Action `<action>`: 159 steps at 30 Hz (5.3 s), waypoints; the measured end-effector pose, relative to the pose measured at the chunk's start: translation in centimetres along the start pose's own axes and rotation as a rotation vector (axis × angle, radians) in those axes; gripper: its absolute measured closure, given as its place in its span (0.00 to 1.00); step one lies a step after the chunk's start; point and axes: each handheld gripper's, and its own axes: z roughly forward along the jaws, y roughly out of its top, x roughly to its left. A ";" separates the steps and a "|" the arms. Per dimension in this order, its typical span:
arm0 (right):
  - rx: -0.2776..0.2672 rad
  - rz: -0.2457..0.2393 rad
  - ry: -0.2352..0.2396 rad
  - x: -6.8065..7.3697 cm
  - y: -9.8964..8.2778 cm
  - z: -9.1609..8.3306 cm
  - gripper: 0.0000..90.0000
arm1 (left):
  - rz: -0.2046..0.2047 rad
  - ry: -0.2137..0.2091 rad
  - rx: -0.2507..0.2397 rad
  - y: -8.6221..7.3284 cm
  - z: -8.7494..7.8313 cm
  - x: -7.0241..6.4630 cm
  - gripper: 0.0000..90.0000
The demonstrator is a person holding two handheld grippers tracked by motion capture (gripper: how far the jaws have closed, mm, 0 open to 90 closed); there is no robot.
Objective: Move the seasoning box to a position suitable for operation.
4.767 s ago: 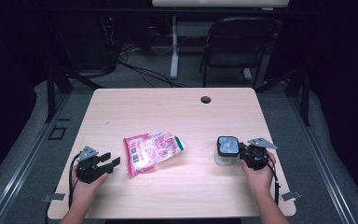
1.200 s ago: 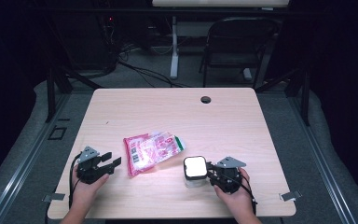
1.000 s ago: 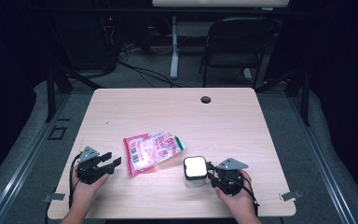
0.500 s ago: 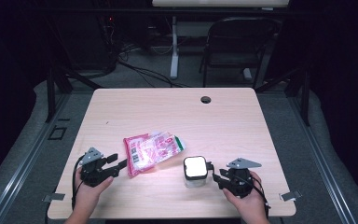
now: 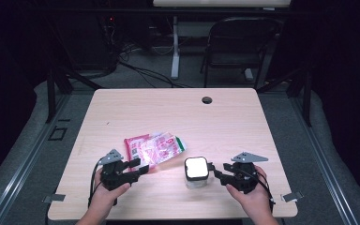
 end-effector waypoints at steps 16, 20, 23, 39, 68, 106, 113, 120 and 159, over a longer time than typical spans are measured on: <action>0.002 -0.026 -0.026 0.6 1.3 0.0 0.64 | 0.150 0.010 0.070 1.3 3.4 -3.9 0.60; -0.001 -0.010 -0.024 0.6 1.7 0.1 0.70 | 0.128 0.005 0.056 1.7 3.7 -4.0 0.65; 0.002 0.008 -0.017 0.6 2.0 0.3 0.77 | 0.126 0.005 0.053 2.0 4.0 -4.2 0.70; 0.026 0.050 0.003 0.7 3.2 1.5 0.90 | 0.168 -0.018 0.095 2.5 6.2 -5.4 0.86; 0.006 0.099 0.018 0.8 2.6 1.7 0.94 | 0.213 -0.122 0.166 1.6 7.8 -7.4 1.00; -0.006 0.042 0.057 1.4 1.0 -0.6 0.73 | 0.226 -0.116 0.145 3.8 7.5 -8.4 1.00; -0.013 -0.017 0.098 2.3 0.8 -1.0 0.64 | 0.241 -0.104 0.133 4.6 7.5 -9.0 1.00; 0.008 -0.055 0.105 3.1 0.7 -0.3 0.56 | 0.254 -0.105 0.129 5.4 7.6 -9.5 0.99; -0.019 -0.079 0.043 4.0 0.7 1.3 0.51 | 0.273 -0.020 0.135 5.7 8.6 -8.4 0.82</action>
